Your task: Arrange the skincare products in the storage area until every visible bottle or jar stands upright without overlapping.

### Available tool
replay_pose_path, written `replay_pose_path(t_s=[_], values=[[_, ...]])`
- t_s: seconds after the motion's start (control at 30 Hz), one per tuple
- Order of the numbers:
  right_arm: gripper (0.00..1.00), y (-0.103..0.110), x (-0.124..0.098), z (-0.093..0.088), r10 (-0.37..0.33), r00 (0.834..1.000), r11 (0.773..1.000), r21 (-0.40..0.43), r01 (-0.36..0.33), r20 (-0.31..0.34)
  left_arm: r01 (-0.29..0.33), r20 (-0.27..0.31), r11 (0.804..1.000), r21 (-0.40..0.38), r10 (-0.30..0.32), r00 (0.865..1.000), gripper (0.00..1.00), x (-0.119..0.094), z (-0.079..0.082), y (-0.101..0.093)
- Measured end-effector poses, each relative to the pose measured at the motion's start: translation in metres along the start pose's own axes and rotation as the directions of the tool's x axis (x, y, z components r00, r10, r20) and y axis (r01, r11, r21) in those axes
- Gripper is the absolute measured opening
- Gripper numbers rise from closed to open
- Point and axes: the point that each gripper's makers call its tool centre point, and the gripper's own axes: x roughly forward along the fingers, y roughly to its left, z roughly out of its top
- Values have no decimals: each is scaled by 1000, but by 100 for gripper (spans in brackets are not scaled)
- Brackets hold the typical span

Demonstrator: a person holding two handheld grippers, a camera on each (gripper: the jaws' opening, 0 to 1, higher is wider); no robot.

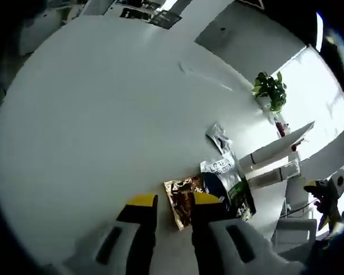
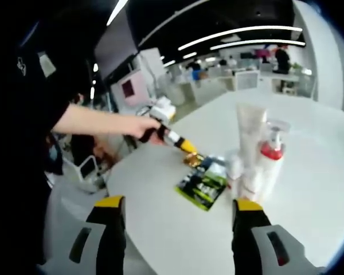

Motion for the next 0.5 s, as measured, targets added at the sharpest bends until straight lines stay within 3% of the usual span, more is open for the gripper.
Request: replay_pose_path(t_s=[0.07,0.1,0.13,0.17,0.23,0.27,0.33,0.37,0.43,0.5], values=[[73,0,0,0,0,1000,1000,2,0,2,-56,18,984,170,53,998,24,-4,2,-3],[73,0,0,0,0,1000,1000,3,0,2,-86,41,960,268,78,996,25,-5,6,-1],[73,0,0,0,0,1000,1000,3,0,1,-118,59,900,420,103,993,26,-7,8,-3],[72,0,0,-1,0,1000,1000,4,0,0,-126,81,850,511,99,992,27,-8,12,-8],[73,0,1,-1,3,1000,1000,8,-3,0,-129,113,783,609,75,991,29,-8,15,-19],[72,1,1,-1,6,1000,1000,10,-6,2,-89,126,779,621,12,992,31,-5,16,-33],[73,1,2,-1,7,1000,1000,8,-7,1,-22,115,826,563,-52,992,36,-2,15,-46],[72,2,2,-1,7,1000,1000,7,-7,0,-30,115,820,571,-44,992,37,-1,16,-45],[72,2,2,0,8,1000,1000,6,-8,1,-36,102,790,613,-34,994,36,5,16,-44],[72,1,2,-1,7,1000,1000,8,-7,-1,-40,80,779,625,-13,997,35,11,13,-41]])
